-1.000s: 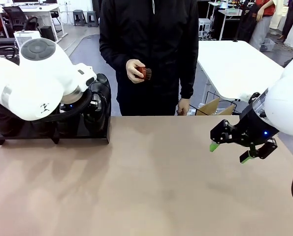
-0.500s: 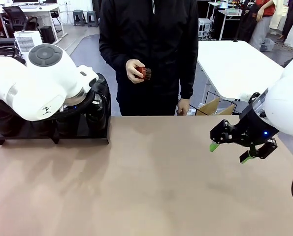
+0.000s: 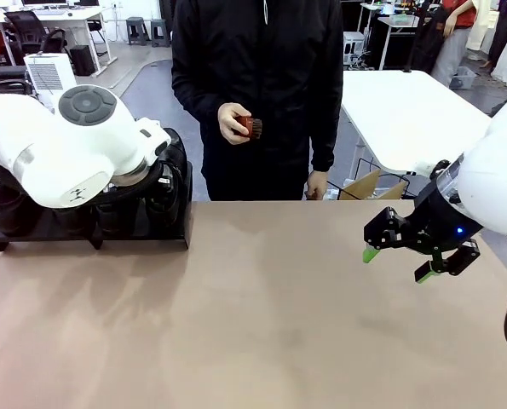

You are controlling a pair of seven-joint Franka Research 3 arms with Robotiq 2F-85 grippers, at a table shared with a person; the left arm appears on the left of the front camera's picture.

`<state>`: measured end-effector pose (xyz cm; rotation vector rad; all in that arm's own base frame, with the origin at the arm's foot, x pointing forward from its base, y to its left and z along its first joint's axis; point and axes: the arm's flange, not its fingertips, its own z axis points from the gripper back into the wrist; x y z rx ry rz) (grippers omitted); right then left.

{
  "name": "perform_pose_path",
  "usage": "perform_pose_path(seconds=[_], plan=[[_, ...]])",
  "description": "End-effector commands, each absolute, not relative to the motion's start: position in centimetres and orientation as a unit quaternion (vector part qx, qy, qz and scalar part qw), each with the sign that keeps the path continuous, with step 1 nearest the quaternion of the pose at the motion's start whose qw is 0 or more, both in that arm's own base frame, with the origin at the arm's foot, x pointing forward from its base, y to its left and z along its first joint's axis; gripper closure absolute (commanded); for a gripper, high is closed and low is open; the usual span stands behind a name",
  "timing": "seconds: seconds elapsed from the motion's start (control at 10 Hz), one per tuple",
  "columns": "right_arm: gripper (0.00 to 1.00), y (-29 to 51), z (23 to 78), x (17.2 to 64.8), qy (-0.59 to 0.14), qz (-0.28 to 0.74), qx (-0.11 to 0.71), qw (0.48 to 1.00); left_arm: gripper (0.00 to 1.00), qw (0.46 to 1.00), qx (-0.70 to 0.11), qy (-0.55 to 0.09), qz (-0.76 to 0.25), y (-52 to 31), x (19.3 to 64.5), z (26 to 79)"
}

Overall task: Organize the shoes by placing them on the stand.
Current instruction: Place the Shoe from the middle of the table onto the Shoes Stand.

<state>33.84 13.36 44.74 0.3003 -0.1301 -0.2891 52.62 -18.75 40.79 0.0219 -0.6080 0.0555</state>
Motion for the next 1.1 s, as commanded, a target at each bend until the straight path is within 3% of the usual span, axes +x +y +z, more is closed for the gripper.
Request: perform_pose_path(seconds=[0.0, 0.1, 0.4, 0.5, 1.0], plan=[[0.0, 13.7, 44.7, 34.2, -0.065, -0.147, 0.162, 0.974, 1.0, 0.95, 0.018, -0.309, 0.042, -19.0, 53.3, 40.5], [0.0, 13.7, 44.7, 34.2, -0.065, -0.147, 0.162, 0.974, 0.9, 0.951, 0.019, -0.305, 0.044, -18.8, 53.5, 40.4], [0.0, 13.7, 44.7, 34.2, -0.065, -0.147, 0.162, 0.974, 0.32, 0.945, 0.025, -0.324, 0.042, -18.5, 53.4, 41.1], [0.0, 13.7, 44.7, 34.2, -0.065, -0.147, 0.162, 0.974, 0.18, 0.943, 0.027, -0.33, 0.043, -18.4, 53.2, 41.6], [0.0, 13.7, 44.7, 34.2, -0.065, -0.147, 0.162, 0.974, 0.18, 0.942, 0.021, -0.329, 0.064, -17.9, 50.3, 45.4]])
